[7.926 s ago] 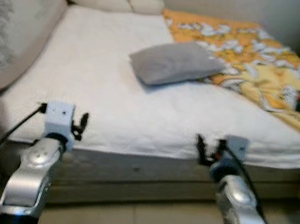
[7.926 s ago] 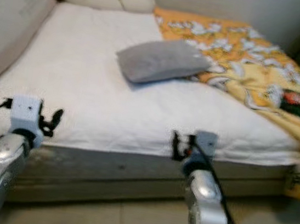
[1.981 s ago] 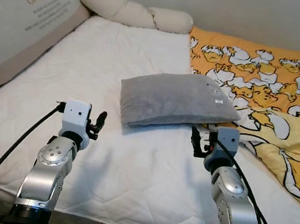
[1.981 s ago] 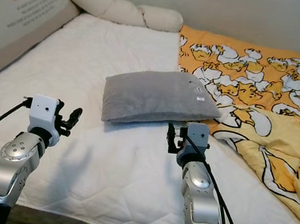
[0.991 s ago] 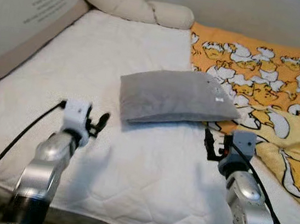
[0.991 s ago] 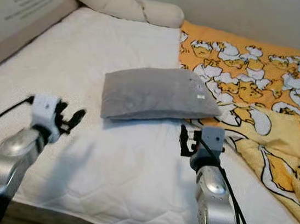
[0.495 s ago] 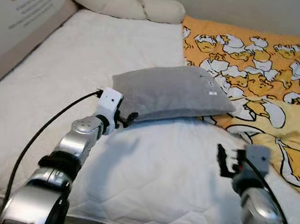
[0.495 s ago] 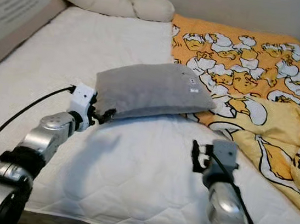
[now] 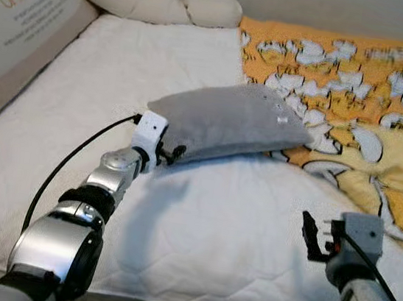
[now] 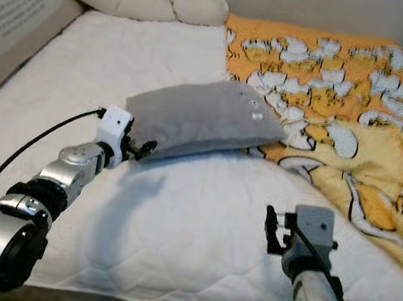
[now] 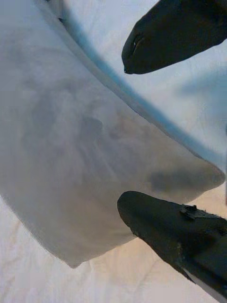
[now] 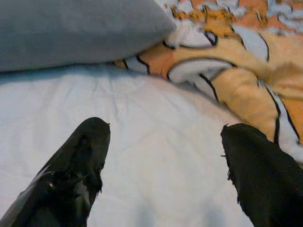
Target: Clean up the room
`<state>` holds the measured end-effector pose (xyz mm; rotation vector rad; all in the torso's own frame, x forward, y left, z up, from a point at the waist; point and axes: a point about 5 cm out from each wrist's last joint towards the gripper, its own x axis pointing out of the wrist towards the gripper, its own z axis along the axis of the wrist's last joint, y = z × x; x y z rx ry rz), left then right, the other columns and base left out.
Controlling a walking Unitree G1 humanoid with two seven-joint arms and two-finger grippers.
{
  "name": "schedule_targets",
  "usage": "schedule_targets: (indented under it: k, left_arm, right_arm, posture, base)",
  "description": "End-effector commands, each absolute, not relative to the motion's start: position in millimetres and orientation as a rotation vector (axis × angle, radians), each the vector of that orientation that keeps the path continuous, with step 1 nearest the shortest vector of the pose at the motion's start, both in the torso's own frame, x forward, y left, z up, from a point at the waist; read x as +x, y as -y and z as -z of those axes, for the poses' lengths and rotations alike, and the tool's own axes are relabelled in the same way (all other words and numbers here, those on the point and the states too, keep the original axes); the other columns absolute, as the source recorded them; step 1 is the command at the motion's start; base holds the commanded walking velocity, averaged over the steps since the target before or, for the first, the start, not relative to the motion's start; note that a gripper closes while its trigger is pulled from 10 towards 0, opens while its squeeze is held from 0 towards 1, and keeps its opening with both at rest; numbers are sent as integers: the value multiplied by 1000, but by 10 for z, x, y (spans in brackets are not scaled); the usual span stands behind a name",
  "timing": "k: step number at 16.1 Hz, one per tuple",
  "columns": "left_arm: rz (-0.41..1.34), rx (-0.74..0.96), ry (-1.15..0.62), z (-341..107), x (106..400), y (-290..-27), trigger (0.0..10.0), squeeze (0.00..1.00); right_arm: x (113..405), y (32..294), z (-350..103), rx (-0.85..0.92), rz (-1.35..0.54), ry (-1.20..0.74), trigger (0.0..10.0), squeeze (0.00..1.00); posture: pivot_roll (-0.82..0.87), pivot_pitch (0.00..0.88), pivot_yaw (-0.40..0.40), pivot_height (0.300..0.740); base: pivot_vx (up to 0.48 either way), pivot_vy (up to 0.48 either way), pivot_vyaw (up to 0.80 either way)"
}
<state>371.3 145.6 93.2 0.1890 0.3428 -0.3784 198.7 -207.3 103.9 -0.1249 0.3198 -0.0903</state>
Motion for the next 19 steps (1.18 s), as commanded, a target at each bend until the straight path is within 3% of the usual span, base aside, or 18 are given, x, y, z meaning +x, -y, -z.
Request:
schedule_targets:
  k: [1,2,3,12,13,14,18,19]
  left_arm:
    - [356,271,-344,-968,3744,-1485,10000,1000]
    - [327,294,-345,-978,3756,-1517,10000,882]
    - [284,318,-336,-1005,3776,-1565,10000,0]
    - [198,354,-427,-827,3688,-1704,10000,0]
    - [184,356,-433,-822,3685,-1726,8078,0]
    - [190,341,-427,-834,3691,-1719,0,0]
    - [202,336,-420,-862,3708,-1703,0,0]
    - [202,336,-420,-864,3709,-1707,0,0]
  right_arm:
    - [1950,2102,-1112,-129,122,-310,10000,0]
    - [1924,2104,-1139,-128,127,-311,10000,0]
    - [1894,2098,-1162,-126,128,-314,10000,0]
    - [1671,2048,-1302,-190,45,-379,10000,0]
    - [1653,2047,-1312,-189,43,-381,10000,0]
    - [1640,2038,-1317,-187,32,-384,10000,0]
    - [1642,1913,-1360,-110,-149,-366,10000,0]
    - [1614,1801,-1440,2,-314,-341,10000,0]
  posture:
    - [-334,79,85,740]
    - [-335,93,85,740]
    - [-334,115,80,740]
    - [-386,190,9,740]
    - [-388,189,6,740]
    - [-385,187,8,740]
    - [-380,179,10,740]
    - [-380,179,10,740]
  base:
    - [0,0,0]
    - [0,0,0]
    - [0,0,0]
    - [0,0,0]
    - [0,0,0]
    - [0,0,0]
    - [0,0,0]
    - [0,0,0]
